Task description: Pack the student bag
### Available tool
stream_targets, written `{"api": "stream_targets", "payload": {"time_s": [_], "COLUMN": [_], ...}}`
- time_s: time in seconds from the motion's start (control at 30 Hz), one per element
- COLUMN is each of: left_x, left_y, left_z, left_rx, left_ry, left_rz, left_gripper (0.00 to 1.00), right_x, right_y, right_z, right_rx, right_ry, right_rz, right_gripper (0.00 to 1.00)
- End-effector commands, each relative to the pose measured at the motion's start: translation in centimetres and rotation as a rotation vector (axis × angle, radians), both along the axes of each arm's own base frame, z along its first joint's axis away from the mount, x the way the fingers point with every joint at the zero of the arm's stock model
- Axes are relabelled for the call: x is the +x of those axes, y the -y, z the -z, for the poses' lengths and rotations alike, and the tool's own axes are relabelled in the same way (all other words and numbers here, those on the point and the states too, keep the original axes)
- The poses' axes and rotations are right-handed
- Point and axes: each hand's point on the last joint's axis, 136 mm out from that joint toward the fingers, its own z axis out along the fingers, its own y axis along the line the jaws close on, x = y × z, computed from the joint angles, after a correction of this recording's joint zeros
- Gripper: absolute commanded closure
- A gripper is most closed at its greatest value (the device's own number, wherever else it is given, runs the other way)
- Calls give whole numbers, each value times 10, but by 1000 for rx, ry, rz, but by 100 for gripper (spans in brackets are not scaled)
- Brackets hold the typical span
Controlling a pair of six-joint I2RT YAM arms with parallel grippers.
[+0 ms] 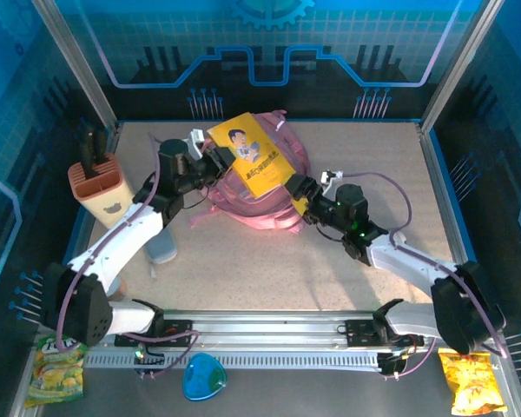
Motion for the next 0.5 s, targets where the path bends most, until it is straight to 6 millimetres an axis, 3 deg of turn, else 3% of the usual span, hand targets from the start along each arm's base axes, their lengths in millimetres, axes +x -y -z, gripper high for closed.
{"api": "stream_targets", "payload": {"time_s": [0.0,0.13,0.27,0.47], "left_x": [15,25,28,29], "left_y": [8,16,20,20], "left_z": [-61,-51,-58,-56], "left_rx": [-117,-176,-223,-248], "left_ry": [165,122,132,121], "left_rz": [-33,-34,-38,-40], "left_gripper": [100,100,100,100], "right_x": [13,27,39,50], "right_y": [-13,-21,-18,-17], "right_z": [-36,-49,-56,-55], "right_rx": [168,217,229,230], "right_ry": [45,72,96,102], "right_rz": [-39,-56,-31,-13], "right_gripper": [0,0,4,22]}}
